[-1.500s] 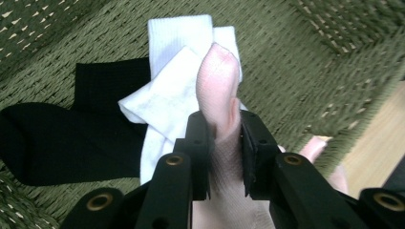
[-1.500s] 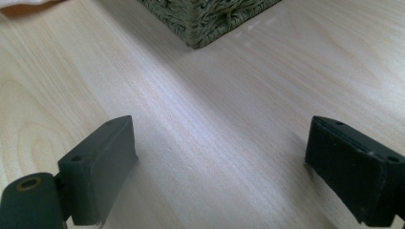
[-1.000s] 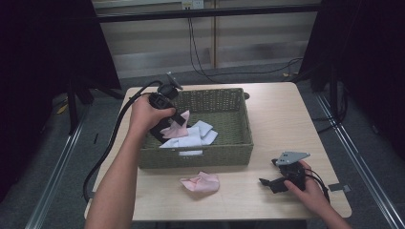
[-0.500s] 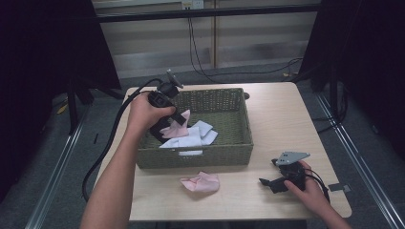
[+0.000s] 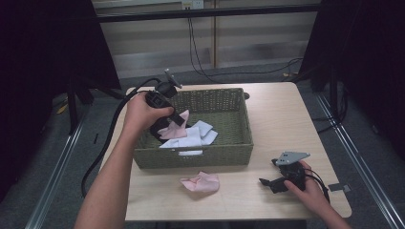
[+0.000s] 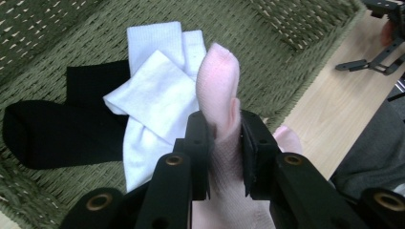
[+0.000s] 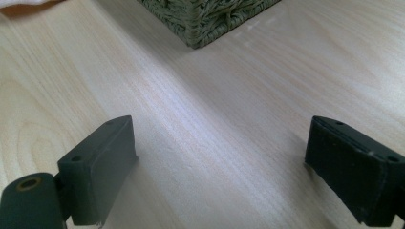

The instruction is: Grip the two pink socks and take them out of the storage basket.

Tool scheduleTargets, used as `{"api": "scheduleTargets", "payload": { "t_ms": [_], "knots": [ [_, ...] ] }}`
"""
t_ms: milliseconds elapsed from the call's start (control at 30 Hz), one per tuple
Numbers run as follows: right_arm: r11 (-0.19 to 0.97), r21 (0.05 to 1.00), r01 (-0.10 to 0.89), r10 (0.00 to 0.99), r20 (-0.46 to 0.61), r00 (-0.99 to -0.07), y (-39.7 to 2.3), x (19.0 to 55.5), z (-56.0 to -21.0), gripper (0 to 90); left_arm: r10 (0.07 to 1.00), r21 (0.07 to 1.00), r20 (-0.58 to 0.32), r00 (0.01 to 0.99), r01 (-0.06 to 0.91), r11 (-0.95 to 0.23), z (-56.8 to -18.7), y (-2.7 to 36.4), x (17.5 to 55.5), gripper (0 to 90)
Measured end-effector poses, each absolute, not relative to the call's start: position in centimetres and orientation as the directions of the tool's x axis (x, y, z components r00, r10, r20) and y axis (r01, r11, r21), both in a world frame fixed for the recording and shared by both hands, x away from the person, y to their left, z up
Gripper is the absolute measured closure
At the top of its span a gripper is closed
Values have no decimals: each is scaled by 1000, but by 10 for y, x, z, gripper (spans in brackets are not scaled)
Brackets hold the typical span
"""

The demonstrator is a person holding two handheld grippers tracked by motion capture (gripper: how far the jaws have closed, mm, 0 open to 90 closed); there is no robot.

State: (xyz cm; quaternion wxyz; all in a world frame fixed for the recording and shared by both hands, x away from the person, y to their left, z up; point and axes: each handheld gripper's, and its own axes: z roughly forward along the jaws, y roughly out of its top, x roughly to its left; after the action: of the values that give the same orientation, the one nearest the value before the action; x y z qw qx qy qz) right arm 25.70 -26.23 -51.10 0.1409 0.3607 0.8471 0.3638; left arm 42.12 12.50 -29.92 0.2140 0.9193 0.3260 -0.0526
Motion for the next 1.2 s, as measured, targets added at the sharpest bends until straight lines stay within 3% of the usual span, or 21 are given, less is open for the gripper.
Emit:
{"api": "scheduleTargets", "payload": {
  "t_ms": [1200],
  "knots": [
    [474, 719, 508, 715, 23, -699, -262, 257, -511, 93, 490, 377, -228, 841, 540, -752, -306, 126, 376, 756]
  ]
}}
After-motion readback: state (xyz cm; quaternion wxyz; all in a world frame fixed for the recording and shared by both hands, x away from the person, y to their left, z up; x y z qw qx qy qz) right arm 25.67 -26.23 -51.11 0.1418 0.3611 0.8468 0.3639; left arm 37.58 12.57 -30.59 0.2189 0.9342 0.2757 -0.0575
